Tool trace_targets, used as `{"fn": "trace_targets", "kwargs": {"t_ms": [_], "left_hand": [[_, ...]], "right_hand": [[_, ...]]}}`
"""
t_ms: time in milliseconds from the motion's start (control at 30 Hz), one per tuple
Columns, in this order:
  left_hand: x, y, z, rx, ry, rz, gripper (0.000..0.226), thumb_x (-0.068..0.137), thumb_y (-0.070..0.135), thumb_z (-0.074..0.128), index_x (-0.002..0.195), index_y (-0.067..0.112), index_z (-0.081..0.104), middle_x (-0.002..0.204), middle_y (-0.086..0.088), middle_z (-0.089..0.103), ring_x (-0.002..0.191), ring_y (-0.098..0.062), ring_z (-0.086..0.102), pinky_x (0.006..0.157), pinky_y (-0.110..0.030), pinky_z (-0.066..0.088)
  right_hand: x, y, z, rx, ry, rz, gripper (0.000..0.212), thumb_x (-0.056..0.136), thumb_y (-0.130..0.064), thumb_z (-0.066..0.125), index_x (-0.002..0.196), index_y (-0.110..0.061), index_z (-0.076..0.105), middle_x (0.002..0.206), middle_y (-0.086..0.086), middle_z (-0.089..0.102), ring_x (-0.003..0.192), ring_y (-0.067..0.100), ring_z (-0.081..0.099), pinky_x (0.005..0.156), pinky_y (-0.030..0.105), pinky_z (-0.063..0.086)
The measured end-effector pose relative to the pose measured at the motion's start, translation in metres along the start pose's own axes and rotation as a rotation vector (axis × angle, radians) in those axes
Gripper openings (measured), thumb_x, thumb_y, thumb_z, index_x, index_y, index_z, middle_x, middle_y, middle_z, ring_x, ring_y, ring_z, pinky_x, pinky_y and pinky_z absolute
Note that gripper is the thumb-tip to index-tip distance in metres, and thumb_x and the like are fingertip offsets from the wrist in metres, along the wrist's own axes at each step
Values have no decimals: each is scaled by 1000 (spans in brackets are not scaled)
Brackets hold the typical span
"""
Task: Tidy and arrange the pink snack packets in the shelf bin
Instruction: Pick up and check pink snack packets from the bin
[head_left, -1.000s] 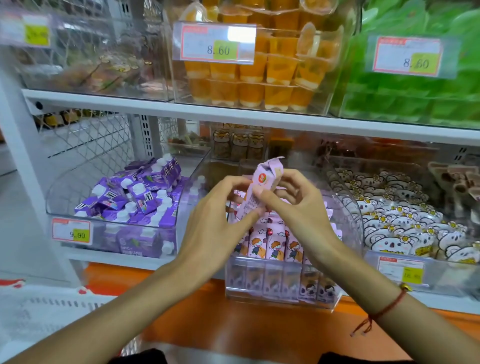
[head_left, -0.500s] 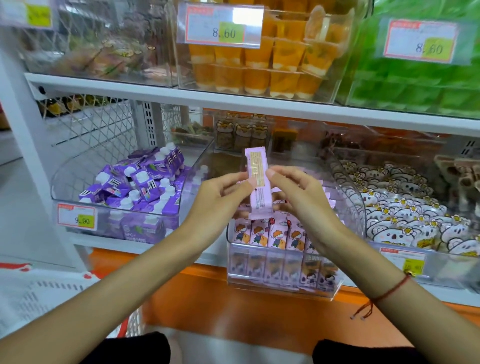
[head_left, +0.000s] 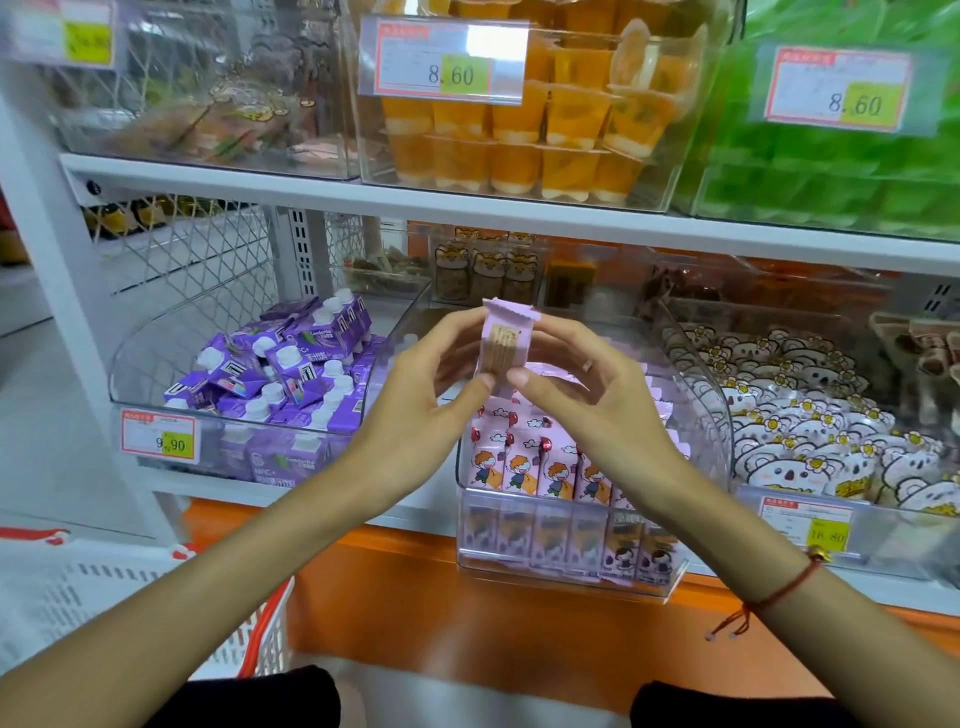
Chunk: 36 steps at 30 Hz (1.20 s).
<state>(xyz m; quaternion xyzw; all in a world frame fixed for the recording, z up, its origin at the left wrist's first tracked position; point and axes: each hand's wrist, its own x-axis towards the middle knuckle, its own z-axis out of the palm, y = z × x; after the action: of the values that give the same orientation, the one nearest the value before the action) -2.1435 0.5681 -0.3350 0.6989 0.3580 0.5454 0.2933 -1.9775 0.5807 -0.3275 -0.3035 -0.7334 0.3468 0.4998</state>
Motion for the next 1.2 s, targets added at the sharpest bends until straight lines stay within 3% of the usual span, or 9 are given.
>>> {"fn": "trace_targets", "kwargs": {"t_ms": [200, 300, 400, 567, 667, 767, 900, 1067, 1200], "left_hand": [[2, 4, 6, -253, 239, -194, 33, 86, 10, 67, 117, 12, 58, 99, 5, 71, 88, -2, 70, 72, -17, 56], [0, 5, 9, -228, 292, -258, 37, 81, 21, 72, 113, 11, 58, 101, -1, 71, 87, -7, 71, 70, -23, 59], [0, 6, 9, -270, 267, -310, 47, 82, 21, 70, 124, 13, 51, 108, 7, 68, 93, -3, 69, 77, -24, 59], [4, 6, 0, -417, 220, -290, 57, 92, 5, 58, 141, 25, 36, 121, 9, 62, 106, -4, 65, 80, -18, 55], [2, 8, 1, -352, 258, -228, 47, 89, 5, 62, 130, 23, 48, 114, 4, 66, 96, -5, 69, 72, -17, 55], [2, 8, 3, -322, 253, -193, 39, 87, 10, 65, 124, 16, 54, 108, 3, 69, 94, -7, 69, 70, -18, 55], [8, 4, -3, -297, 220, -148, 37, 89, 7, 62, 125, 14, 55, 109, 1, 69, 99, -13, 69, 74, -20, 55], [31, -16, -28, -206, 528, -77, 29, 86, 7, 66, 113, 12, 56, 111, -9, 67, 98, -22, 68, 74, -21, 56], [47, -37, -37, -174, 597, -108, 30, 85, 10, 69, 112, 12, 56, 112, -8, 67, 101, -21, 68, 87, -33, 57]], "right_hand": [[-2, 3, 4, -113, -5, 17, 68, 83, -20, 73, 137, -38, 36, 130, -11, 51, 118, -3, 49, 92, 11, 42], [-2, 3, 10, -107, 101, -11, 42, 81, -14, 75, 117, -23, 55, 112, -6, 60, 103, 4, 57, 82, 17, 48], [1, 4, 9, -53, 111, 27, 18, 88, -13, 67, 105, -17, 64, 107, -3, 66, 101, 11, 62, 79, 22, 52], [4, 10, -1, 35, 50, 186, 23, 90, -23, 62, 113, -21, 67, 110, -8, 69, 104, 8, 63, 82, 20, 51], [3, 10, 0, 129, 38, 201, 38, 78, -24, 72, 115, -17, 66, 105, -10, 71, 97, 3, 66, 77, 15, 51], [4, 11, 1, 142, 94, 184, 34, 82, -16, 71, 116, -15, 66, 104, -10, 71, 92, 0, 67, 72, 14, 51], [14, 19, -4, 154, 43, 247, 38, 84, -20, 70, 121, -20, 62, 112, -10, 69, 99, 5, 66, 80, 18, 53], [57, 44, -23, -362, 13, 271, 43, 88, -14, 66, 128, -20, 51, 120, -2, 58, 104, 10, 56, 87, 19, 48], [99, 75, -18, -802, -144, 246, 38, 97, -15, 49, 135, -17, 48, 120, 8, 63, 98, 16, 60, 86, 30, 48]]}}
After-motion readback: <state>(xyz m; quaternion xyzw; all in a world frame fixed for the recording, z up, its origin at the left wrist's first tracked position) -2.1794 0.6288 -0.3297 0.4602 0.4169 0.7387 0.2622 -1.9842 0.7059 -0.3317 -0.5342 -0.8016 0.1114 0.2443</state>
